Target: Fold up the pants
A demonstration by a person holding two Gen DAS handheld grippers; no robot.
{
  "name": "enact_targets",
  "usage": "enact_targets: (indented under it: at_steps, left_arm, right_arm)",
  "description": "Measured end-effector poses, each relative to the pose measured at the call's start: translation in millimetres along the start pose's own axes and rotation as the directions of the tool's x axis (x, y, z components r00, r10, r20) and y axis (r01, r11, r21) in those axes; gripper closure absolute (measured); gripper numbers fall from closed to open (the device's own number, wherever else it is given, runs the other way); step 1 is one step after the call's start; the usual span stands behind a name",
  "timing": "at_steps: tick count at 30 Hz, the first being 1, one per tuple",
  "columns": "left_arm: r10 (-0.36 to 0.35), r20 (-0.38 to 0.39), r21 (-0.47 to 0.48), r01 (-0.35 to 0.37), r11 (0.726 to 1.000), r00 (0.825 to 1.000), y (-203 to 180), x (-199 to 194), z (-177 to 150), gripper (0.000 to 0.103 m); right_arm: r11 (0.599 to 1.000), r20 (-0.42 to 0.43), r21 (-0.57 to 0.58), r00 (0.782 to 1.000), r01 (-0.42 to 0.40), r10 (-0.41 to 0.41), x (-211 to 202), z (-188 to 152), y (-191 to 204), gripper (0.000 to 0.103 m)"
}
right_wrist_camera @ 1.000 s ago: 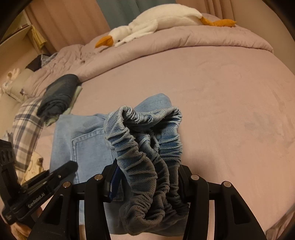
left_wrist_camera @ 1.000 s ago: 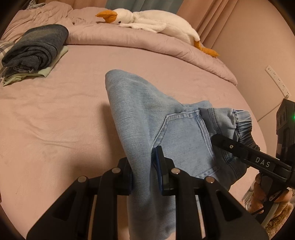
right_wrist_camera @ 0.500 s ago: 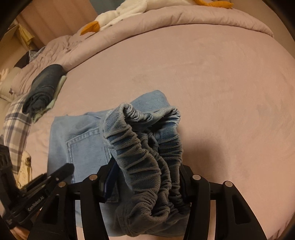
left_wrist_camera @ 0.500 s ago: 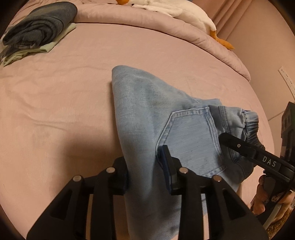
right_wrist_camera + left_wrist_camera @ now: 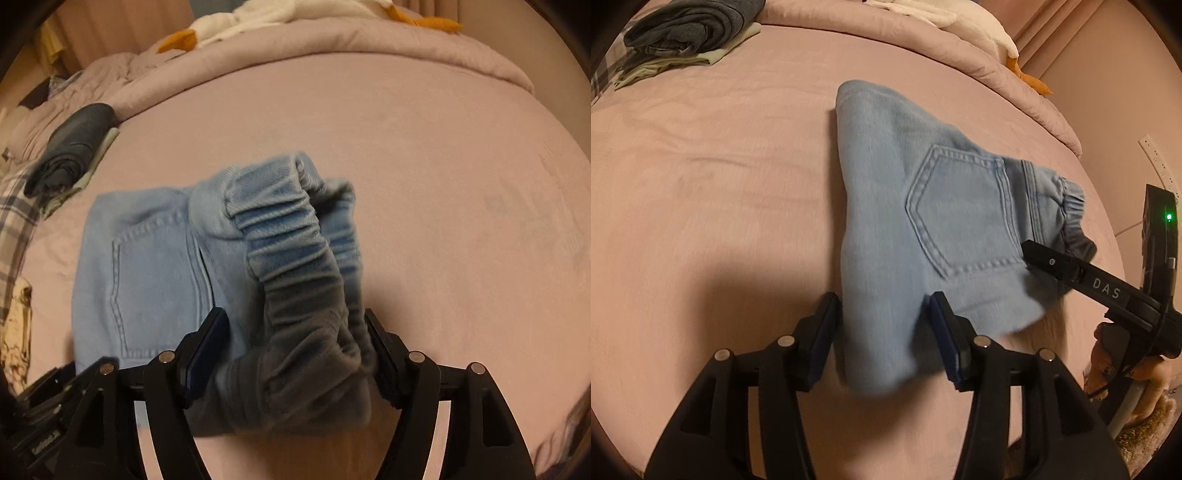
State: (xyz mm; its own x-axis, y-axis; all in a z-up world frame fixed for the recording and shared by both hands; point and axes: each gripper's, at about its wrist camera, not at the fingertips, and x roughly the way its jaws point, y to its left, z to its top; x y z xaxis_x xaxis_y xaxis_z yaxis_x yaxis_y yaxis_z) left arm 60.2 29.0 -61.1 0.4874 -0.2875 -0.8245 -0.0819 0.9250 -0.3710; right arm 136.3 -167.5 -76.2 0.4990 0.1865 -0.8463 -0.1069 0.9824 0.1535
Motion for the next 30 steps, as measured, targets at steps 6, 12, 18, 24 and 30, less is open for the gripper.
enact_targets:
  at_steps: [6, 12, 18, 24, 30]
  left_arm:
    - [0.023, 0.057, 0.082, -0.027, 0.996, 0.998, -23, -39, 0, 0.032]
    - [0.031, 0.215, 0.156, -0.066, 0.986, 0.976, -49, -91, 1, 0.002]
    - [0.032, 0.267, 0.156, -0.076, 0.985, 0.963, -55, -111, -3, 0.001]
    - [0.047, 0.252, 0.155, -0.088, 0.984, 0.967, -55, -115, -8, 0.001]
    - [0.066, 0.253, 0.152, -0.107, 0.983, 0.965, -59, -115, -10, 0.001]
  right_arm:
    - [1.0, 0.027, -0.024, 1.0, 0.012, -0.012, -29, -11, -4, 0.032]
    - [0.998, 0.139, -0.069, 0.99, -0.007, 0.017, -78, -20, 1, 0.025]
    - [0.996, 0.237, -0.085, 0.97, -0.036, 0.056, -110, -24, 3, 0.013]
    - [0.994, 0.276, -0.107, 0.959, -0.034, 0.062, -119, -25, 18, 0.013]
    - [0.993, 0.274, -0.114, 0.961, -0.007, 0.039, -119, -30, 23, 0.013]
